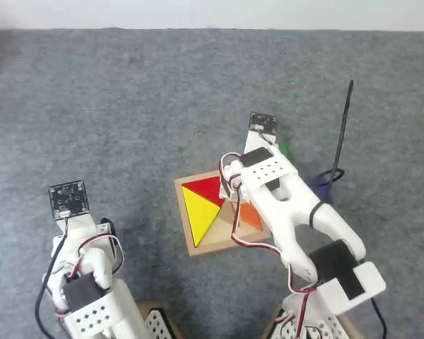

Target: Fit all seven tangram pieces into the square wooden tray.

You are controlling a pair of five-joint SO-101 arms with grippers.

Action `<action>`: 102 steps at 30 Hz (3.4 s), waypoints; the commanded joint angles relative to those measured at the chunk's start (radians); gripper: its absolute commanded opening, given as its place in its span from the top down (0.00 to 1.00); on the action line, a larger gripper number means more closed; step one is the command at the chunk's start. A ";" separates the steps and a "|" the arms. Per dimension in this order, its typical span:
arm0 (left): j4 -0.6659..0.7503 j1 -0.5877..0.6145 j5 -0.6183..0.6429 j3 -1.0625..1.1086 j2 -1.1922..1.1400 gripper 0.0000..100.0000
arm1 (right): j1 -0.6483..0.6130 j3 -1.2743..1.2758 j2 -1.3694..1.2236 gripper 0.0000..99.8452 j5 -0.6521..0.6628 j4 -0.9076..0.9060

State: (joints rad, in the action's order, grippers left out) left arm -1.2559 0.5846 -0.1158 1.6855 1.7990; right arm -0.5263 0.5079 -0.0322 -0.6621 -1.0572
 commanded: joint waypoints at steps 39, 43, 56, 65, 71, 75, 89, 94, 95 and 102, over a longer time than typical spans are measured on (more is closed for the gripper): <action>-0.005 0.008 0.008 -0.004 0.018 0.83 | 0.002 -0.273 -0.156 0.82 0.077 -0.082; -0.005 0.008 0.008 -0.004 0.018 0.83 | -0.142 -0.209 -0.082 0.82 0.114 -0.081; -0.005 0.008 0.008 -0.004 0.018 0.83 | -0.176 0.040 0.085 0.82 0.181 0.130; -0.005 0.008 0.008 -0.004 0.018 0.83 | -0.081 0.038 -0.031 0.82 0.198 0.242; -0.005 0.008 0.008 -0.004 0.018 0.83 | -0.035 0.038 -0.038 0.82 0.198 0.297; -0.005 0.008 0.008 -0.004 0.018 0.83 | 0.002 0.037 -0.039 0.82 0.198 0.317; -0.005 0.008 0.008 -0.004 0.018 0.83 | -0.007 -0.044 0.067 0.82 0.192 0.216; -0.005 0.008 0.008 -0.004 0.018 0.83 | -0.033 0.040 0.205 0.82 0.193 0.213; -0.005 0.008 0.008 -0.004 0.018 0.83 | -0.051 0.069 0.232 0.82 0.195 0.200; -0.005 0.008 0.008 -0.004 0.018 0.83 | -0.090 0.180 0.249 0.81 0.118 0.234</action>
State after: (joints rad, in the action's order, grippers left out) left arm -1.2559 0.5846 -0.1158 1.6855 1.7990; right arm -0.6260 0.6889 0.1841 -0.4841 -0.8454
